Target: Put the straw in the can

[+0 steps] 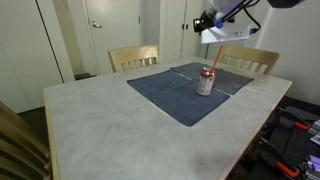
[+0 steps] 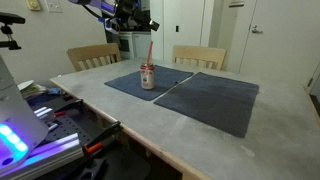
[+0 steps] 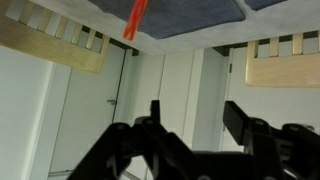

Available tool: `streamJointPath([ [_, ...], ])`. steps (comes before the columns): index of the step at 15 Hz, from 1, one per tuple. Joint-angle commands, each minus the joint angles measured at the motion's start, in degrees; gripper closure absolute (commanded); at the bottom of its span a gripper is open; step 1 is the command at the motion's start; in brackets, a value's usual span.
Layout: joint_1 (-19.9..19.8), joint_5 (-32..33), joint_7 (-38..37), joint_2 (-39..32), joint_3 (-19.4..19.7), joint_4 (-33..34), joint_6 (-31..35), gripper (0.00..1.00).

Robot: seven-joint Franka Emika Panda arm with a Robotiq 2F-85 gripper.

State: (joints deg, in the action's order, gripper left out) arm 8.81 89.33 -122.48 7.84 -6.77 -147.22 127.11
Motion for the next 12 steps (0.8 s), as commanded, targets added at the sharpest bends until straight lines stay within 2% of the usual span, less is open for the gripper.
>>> streamJointPath([
  [1,0.21,-1.36,1.12,-1.37,-0.36,1.09,-0.80,0.04],
  [3,0.15,-1.38,1.42,-1.07,-0.29,1.15,-0.64,0.00],
  [10,-0.09,-0.52,4.36,1.03,0.13,2.37,0.85,0.00],
  [12,-0.21,-0.77,7.18,2.08,0.66,2.97,3.47,0.00],
])
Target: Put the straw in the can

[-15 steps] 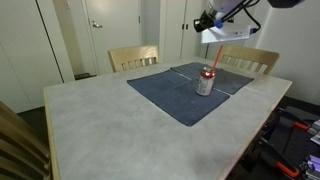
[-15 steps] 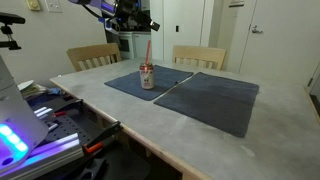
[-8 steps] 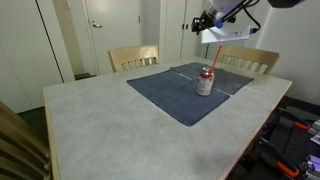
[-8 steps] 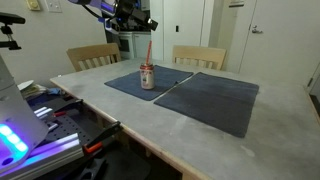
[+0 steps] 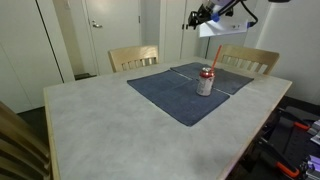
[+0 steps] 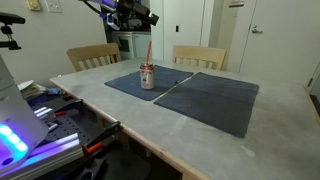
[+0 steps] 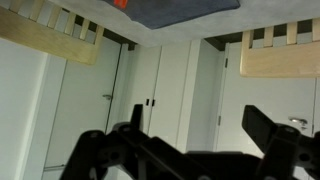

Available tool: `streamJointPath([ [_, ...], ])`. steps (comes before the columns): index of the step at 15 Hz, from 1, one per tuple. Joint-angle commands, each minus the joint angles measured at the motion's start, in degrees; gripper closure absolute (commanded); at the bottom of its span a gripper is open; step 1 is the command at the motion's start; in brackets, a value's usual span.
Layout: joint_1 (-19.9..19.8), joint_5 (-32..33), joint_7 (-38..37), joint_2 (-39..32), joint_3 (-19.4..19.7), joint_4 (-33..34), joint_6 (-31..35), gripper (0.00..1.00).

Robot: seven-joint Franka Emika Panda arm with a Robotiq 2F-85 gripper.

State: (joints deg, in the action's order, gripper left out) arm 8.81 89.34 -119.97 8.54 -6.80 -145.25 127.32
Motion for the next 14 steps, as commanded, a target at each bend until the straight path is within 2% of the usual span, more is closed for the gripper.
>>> streamJointPath([
  [1,-0.34,-0.98,6.67,1.93,1.29,1.23,6.46,0.00],
  [5,-0.60,-6.33,18.73,2.06,3.78,2.18,20.49,0.00],
  [8,0.45,-16.57,31.05,0.77,5.34,1.69,26.19,0.00],
  [14,0.17,-41.46,58.52,-2.28,3.50,-0.63,30.58,0.00],
])
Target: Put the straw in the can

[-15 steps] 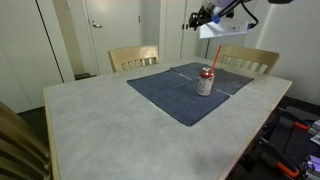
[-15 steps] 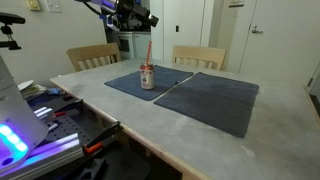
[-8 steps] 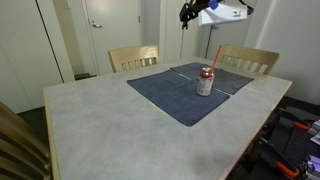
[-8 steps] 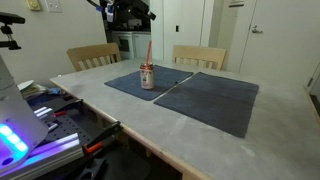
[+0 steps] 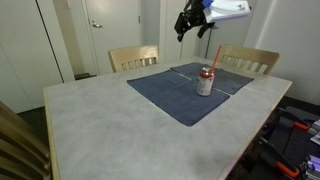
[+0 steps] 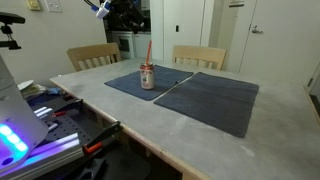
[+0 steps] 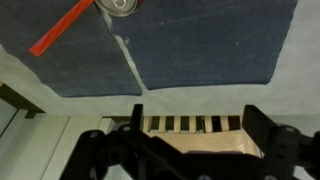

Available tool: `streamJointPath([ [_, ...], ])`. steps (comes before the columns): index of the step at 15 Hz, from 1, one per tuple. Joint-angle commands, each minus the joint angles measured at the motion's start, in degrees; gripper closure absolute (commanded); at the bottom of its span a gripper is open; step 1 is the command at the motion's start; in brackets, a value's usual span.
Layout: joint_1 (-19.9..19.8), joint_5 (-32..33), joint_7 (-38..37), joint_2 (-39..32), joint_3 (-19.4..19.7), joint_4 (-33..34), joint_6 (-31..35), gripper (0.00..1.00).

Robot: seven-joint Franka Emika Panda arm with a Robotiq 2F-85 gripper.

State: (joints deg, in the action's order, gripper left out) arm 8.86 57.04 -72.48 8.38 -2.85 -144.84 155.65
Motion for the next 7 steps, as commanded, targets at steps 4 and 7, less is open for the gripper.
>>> streamJointPath([
  [4,6.79,-26.71,29.69,-3.79,2.60,-2.42,-0.12,0.00],
  [7,9.55,-39.85,43.34,-3.29,2.87,-2.79,-3.25,0.00],
])
